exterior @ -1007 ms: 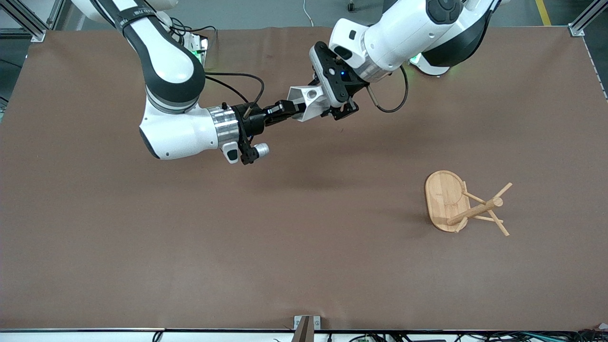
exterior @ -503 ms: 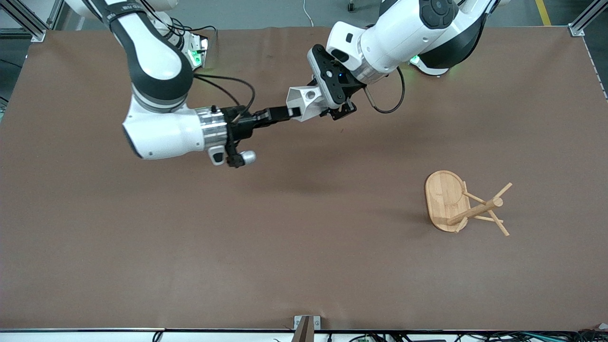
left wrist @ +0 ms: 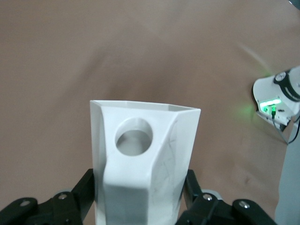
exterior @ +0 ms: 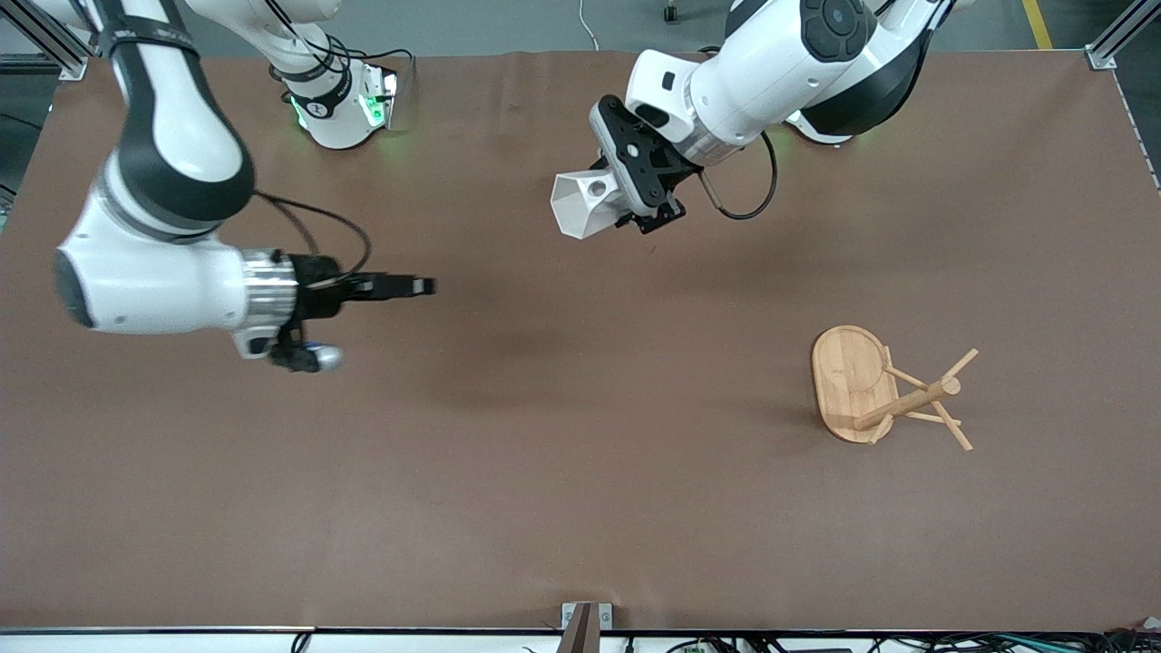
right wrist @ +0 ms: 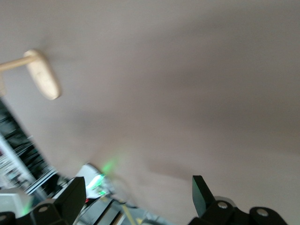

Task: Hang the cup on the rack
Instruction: 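Carry the cup with the left gripper over to the wooden rack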

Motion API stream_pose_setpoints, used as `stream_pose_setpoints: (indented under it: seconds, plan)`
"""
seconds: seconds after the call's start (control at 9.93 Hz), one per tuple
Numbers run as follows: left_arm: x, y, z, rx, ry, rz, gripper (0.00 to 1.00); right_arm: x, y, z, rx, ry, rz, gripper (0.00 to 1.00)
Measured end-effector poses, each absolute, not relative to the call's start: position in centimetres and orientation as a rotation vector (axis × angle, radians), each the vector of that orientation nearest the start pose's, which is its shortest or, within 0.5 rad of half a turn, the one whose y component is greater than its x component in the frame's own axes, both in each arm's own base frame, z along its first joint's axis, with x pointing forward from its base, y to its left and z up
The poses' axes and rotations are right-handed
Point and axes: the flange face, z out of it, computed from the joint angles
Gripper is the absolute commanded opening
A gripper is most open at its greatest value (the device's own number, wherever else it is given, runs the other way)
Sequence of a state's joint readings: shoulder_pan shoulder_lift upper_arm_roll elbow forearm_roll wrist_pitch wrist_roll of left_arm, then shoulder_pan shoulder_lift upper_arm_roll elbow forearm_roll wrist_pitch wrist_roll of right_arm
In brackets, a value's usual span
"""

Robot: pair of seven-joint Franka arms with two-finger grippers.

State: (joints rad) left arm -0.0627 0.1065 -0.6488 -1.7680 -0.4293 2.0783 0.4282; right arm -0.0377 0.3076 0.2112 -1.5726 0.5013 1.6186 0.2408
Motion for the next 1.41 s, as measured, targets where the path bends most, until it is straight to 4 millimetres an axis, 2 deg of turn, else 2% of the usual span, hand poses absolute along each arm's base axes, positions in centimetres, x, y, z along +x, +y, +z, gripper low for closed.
stream_pose_setpoints:
  seconds: [0.1, 0.2, 0.3, 0.4, 0.6, 0.7, 0.81, 0.91, 1.01, 1.11, 1.41]
  plan:
    - [46.5, -39.7, 53.2, -3.234, 1.553, -0.26, 0.01, 62.0, 10.0, 48.1, -2.751, 0.213, 0.418, 1.0]
    - [47.2, -38.9, 53.0, -3.257, 1.439, -0.245, 0.01, 62.5, 7.1, 51.0, -2.901, 0.216, 0.32, 1.0]
    - [47.5, -38.5, 52.7, -3.29, 1.315, -0.211, 0.01, 62.3, 5.8, 54.1, -3.011, 0.212, 0.223, 1.0]
    - [47.6, -38.3, 52.3, -3.315, 1.168, -0.171, 0.01, 61.2, 5.0, 57.2, -3.071, 0.222, 0.161, 1.0]
    - [47.6, -37.8, 51.8, -3.324, 0.893, -0.104, 0.01, 57.8, 2.6, 62.7, -3.104, 0.283, 0.123, 1.0]
    - [47.9, -37.1, 51.5, -3.31, 0.798, -0.089, 0.01, 56.0, 0.7, 65.1, -3.106, 0.292, 0.103, 1.0]
    - [48.9, -35.5, 51.1, -3.299, 0.726, -0.071, 0.01, 54.5, -1.6, 66.9, -3.108, 0.263, 0.084, 1.0]
    - [50.3, -33.4, 50.7, -3.298, 0.662, -0.052, 0.01, 53.7, -3.9, 67.6, -3.108, 0.234, 0.079, 1.0]
    - [51.6, -31.1, 50.5, -3.293, 0.603, -0.043, 0.01, 53.5, -5.5, 67.5, -3.107, 0.227, 0.083, 1.0]
    - [52.7, -28.9, 50.2, -3.271, 0.555, -0.034, 0.01, 53.6, -5.9, 67.0, -3.106, 0.226, 0.097, 1.0]
    - [55.1, -23.0, 51.0, -3.166, 0.454, -0.035, 0.01, 54.0, -5.0, 65.9, -3.106, 0.218, 0.127, 1.0]
